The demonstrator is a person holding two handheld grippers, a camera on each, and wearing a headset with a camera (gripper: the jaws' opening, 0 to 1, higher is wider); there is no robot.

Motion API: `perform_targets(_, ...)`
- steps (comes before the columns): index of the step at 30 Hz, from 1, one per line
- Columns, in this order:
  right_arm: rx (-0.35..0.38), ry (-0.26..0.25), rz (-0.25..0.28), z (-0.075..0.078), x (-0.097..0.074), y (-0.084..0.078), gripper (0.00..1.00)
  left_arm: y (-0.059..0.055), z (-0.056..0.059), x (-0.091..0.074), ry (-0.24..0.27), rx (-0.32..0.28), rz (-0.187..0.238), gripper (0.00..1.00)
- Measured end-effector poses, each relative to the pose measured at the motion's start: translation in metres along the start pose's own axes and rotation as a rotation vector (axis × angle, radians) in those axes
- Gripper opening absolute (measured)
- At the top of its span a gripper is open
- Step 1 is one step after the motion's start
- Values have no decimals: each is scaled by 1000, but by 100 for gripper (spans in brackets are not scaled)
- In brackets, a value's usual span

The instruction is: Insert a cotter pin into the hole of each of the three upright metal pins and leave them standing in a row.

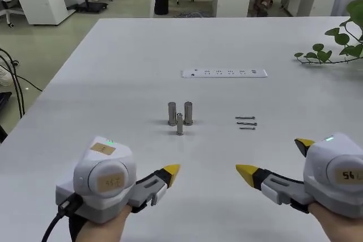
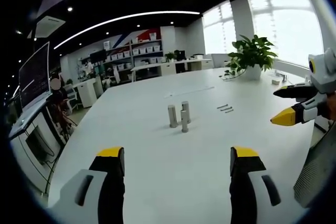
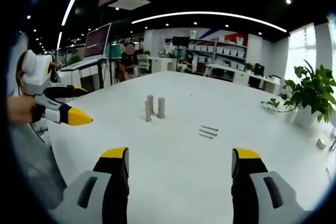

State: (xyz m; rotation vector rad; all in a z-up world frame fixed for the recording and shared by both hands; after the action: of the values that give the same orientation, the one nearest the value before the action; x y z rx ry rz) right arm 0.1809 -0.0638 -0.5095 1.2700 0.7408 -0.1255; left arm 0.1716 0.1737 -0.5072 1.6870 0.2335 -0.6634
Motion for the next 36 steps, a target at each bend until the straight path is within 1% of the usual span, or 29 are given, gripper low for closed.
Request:
perform_targets(6,-9,6,10,-2,0,2,77,-1,-1,0,2,-1,-1,78)
perform_targets(9,-9,4,16,-1,-2,3,74,0,0,-1,-4,1,5,75)
perform_targets(11,-6,2,25,0,-3,4,71,0,1,-1,-19,-1,9,69)
perform_targets(12,-6,3,29,0,-3,5,70,-1,1,0,-21,-1,3,67)
perform_targets(13,-6,2,33,0,-3,6,70,-1,1,0,-21,4,-4,66)
perform_targets(15,-6,2,36,-1,-4,7,69,0,-1,0,-19,12,-1,66)
perform_targets(19,-4,6,48,-2,-6,10,66,3,0,3,-35,30,3,61)
perform_targets(21,-8,12,59,-4,-6,12,65,5,0,7,-44,44,3,59)
perform_targets(24,-11,18,59,-5,-6,12,64,10,1,13,-72,50,7,55)
perform_targets(25,-12,18,59,-5,-6,12,64,13,2,17,-90,56,11,55)
perform_targets(28,-2,22,64,-5,-7,13,64,17,3,26,-114,81,8,52)
perform_targets(30,2,19,68,-4,-7,14,63,22,3,33,-131,83,11,49)
perform_targets(36,15,22,68,-4,-7,14,63,33,1,54,-159,104,20,46)
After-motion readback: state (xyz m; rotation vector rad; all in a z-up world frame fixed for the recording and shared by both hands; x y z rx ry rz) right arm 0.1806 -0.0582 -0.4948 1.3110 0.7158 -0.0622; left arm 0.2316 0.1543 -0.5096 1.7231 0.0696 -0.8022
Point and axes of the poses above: the centre of the closed fingertips' face, and the gripper's own axes: x roughly forward along the fingers, z roughly to its right, y roughly out of its top, the point moved 2 cm from there along -x, roughly backward along the fingers, and after that the axes turned 11 degrees about -z, right-handed, at the moved point
